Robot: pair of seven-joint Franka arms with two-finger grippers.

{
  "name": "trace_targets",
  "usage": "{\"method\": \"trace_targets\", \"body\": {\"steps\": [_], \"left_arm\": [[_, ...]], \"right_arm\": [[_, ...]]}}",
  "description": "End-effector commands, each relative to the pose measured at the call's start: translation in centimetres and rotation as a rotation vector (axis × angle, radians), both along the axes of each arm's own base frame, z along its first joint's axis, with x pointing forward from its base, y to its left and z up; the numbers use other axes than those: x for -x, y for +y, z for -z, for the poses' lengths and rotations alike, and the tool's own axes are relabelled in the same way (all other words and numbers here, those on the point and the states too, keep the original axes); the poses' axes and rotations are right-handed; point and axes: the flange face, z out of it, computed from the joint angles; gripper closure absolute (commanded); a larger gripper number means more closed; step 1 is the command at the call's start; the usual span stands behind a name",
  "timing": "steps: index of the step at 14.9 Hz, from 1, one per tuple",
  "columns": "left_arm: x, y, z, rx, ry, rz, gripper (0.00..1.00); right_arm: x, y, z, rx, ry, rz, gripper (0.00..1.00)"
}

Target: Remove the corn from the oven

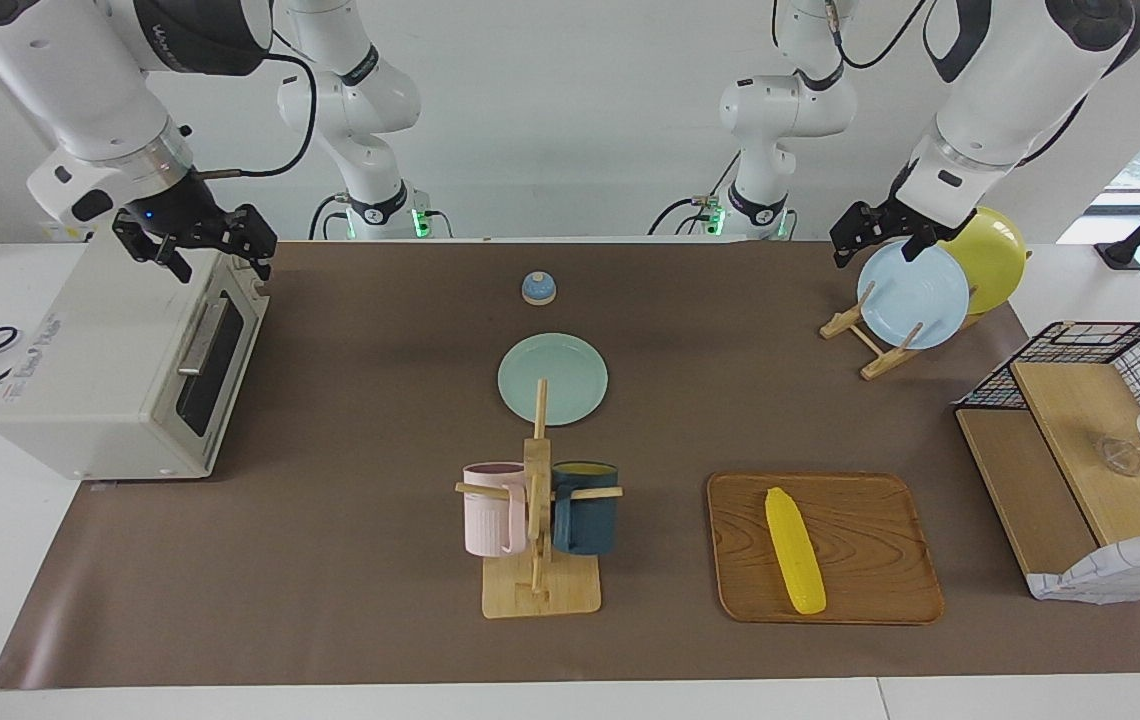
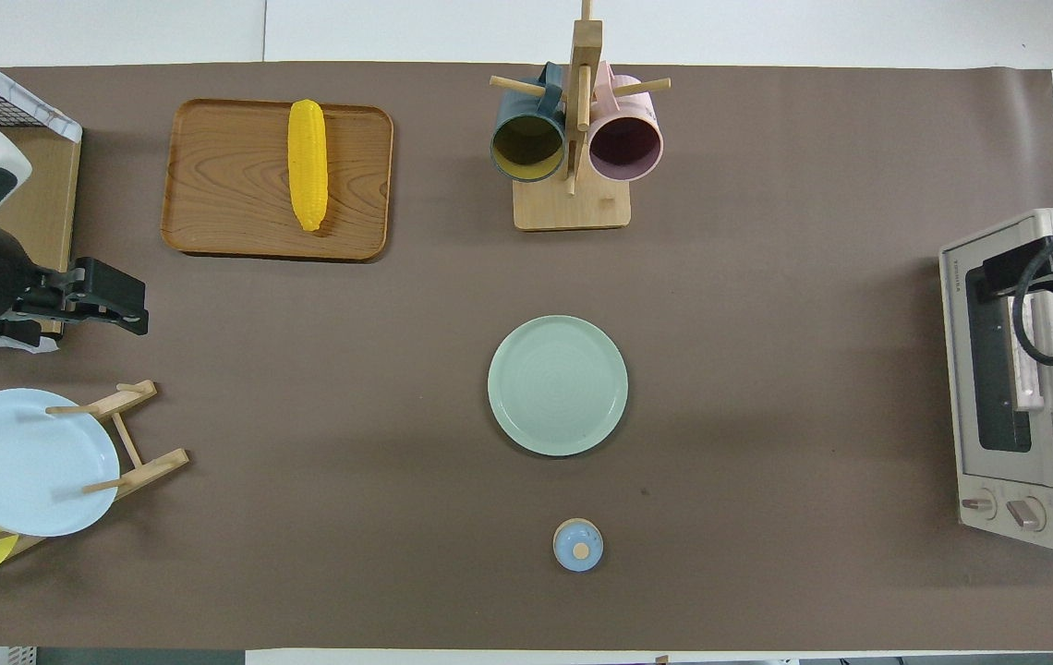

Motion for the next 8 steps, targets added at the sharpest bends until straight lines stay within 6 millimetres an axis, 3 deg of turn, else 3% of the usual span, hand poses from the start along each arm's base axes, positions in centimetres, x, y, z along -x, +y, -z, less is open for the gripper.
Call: {"method": "trace_targets", "body": {"steps": [1, 8], "left_arm": [[0.19, 0.37, -0.48, 0.016, 0.005, -0.014, 0.0], [-0.21, -0.13, -0.28, 0.045, -0.019, -0.009, 0.0]], "right_arm": [[0.21, -0.33, -0.44, -0.006, -0.014, 0.011, 0.0], [0.22, -0.33, -0.37, -0.006, -0.013, 0.011, 0.0]]}}
